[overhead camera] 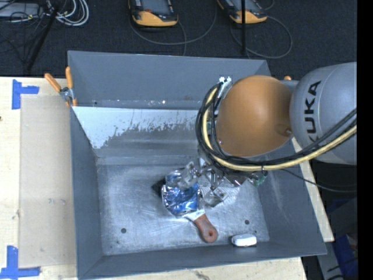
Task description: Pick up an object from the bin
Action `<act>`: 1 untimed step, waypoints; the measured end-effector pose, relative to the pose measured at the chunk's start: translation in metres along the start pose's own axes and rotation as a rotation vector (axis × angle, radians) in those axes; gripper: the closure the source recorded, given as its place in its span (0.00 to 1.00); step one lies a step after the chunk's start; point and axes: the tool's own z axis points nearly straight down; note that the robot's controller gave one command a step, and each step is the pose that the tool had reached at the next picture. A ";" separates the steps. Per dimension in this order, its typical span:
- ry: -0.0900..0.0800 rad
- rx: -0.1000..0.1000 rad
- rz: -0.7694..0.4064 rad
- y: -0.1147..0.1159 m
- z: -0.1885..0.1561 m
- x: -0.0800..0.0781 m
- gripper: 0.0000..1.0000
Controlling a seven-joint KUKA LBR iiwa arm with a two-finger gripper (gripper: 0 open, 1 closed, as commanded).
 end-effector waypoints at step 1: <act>-0.006 0.004 0.106 -0.008 -0.063 -0.022 1.00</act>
Offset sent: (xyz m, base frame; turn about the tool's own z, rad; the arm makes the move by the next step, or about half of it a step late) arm 0.0263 -0.0272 0.1850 0.0889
